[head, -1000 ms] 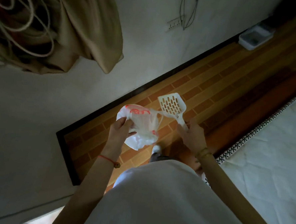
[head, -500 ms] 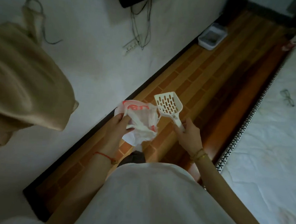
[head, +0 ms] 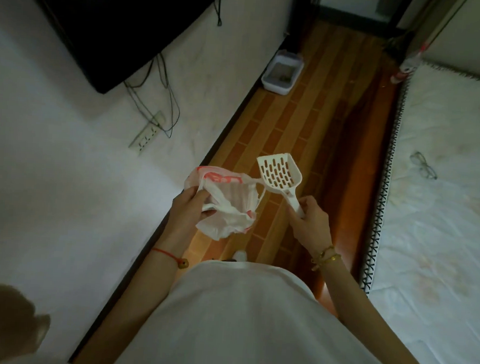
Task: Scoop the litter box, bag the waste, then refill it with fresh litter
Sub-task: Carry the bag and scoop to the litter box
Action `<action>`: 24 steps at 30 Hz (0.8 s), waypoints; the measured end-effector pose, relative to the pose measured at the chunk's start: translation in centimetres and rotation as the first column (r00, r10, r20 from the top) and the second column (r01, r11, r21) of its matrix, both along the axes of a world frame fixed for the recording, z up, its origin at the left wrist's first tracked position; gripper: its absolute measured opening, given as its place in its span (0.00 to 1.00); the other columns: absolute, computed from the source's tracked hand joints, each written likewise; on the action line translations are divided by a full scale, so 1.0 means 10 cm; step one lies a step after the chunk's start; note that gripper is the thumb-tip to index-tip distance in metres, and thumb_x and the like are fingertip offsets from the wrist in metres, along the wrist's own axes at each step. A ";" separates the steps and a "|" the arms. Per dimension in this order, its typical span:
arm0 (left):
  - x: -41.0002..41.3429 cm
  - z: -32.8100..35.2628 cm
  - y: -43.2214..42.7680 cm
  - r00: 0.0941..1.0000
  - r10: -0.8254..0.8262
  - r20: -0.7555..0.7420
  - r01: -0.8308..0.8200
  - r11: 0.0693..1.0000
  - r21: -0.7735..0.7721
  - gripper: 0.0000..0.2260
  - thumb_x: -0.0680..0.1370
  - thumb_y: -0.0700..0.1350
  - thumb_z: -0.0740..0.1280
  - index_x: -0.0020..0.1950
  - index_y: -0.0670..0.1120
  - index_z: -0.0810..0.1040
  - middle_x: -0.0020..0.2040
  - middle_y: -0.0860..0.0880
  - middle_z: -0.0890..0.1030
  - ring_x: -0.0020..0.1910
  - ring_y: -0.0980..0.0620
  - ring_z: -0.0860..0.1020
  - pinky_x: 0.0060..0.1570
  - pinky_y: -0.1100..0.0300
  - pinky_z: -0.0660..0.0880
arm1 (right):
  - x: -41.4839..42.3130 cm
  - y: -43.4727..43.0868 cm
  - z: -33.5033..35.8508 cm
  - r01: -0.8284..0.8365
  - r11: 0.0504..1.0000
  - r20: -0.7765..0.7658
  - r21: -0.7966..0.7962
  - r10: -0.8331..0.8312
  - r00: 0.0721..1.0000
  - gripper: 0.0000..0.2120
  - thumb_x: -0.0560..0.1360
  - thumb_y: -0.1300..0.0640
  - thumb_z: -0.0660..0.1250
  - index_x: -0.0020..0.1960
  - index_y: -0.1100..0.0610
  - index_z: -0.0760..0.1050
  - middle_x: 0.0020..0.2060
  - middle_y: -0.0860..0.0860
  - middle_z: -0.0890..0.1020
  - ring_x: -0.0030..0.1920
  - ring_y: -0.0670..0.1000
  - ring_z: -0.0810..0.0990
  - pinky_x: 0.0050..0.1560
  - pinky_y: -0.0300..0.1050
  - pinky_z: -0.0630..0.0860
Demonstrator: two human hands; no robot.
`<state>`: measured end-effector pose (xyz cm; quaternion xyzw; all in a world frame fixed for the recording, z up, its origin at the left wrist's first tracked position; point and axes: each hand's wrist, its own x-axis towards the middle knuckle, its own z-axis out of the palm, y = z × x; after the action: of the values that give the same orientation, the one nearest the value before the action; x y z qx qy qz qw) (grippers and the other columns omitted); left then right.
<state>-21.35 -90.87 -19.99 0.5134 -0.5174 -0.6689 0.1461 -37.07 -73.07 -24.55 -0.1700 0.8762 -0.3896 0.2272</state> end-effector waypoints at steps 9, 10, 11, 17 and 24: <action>-1.46 0.08 -0.91 0.971 -0.240 0.018 0.240 0.970 -0.040 0.13 0.80 0.46 0.66 0.64 0.47 0.79 0.56 0.46 0.83 0.53 0.47 0.82 0.45 0.58 0.81 | -1.09 -0.63 0.12 0.209 0.978 -0.041 0.003 -0.209 0.977 0.16 0.76 0.47 0.66 0.56 0.58 0.71 0.45 0.47 0.79 0.34 0.42 0.79 0.29 0.31 0.70; -1.61 0.08 -0.97 0.966 -0.260 0.016 0.260 0.964 -0.044 0.13 0.80 0.46 0.66 0.64 0.47 0.78 0.55 0.47 0.83 0.53 0.49 0.82 0.42 0.61 0.81 | -1.19 -0.66 0.11 0.226 0.974 -0.047 0.009 -0.225 0.973 0.16 0.76 0.47 0.66 0.56 0.57 0.71 0.44 0.46 0.78 0.34 0.41 0.78 0.28 0.30 0.69; -1.76 0.08 -1.02 0.960 -0.281 0.013 0.281 0.958 -0.049 0.13 0.80 0.47 0.66 0.64 0.48 0.78 0.54 0.48 0.83 0.51 0.50 0.82 0.39 0.63 0.80 | -1.29 -0.68 0.10 0.240 0.971 -0.051 0.014 -0.239 0.970 0.16 0.76 0.47 0.66 0.55 0.57 0.71 0.43 0.46 0.78 0.33 0.40 0.77 0.28 0.29 0.67; -2.75 -0.02 -1.22 0.942 -0.333 0.040 0.335 0.941 -0.042 0.12 0.81 0.46 0.66 0.64 0.46 0.77 0.49 0.51 0.81 0.46 0.53 0.80 0.28 0.70 0.75 | -2.05 -0.79 -0.05 0.304 0.952 -0.016 0.008 -0.304 0.952 0.15 0.76 0.47 0.65 0.55 0.57 0.71 0.42 0.47 0.79 0.33 0.43 0.78 0.30 0.32 0.70; -4.14 -0.07 -1.49 0.951 -0.309 -0.019 0.309 0.951 -0.002 0.14 0.80 0.45 0.66 0.66 0.46 0.77 0.57 0.45 0.82 0.54 0.47 0.81 0.44 0.58 0.81 | -3.51 -1.01 -0.12 0.306 0.952 0.012 -0.002 -0.306 0.952 0.15 0.75 0.45 0.65 0.53 0.55 0.71 0.41 0.48 0.79 0.33 0.45 0.79 0.30 0.36 0.73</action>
<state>-62.74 -105.75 -20.74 0.4197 -0.5897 -0.6885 0.0444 -72.14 -83.16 -25.73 -0.0303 0.8899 -0.4227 0.1686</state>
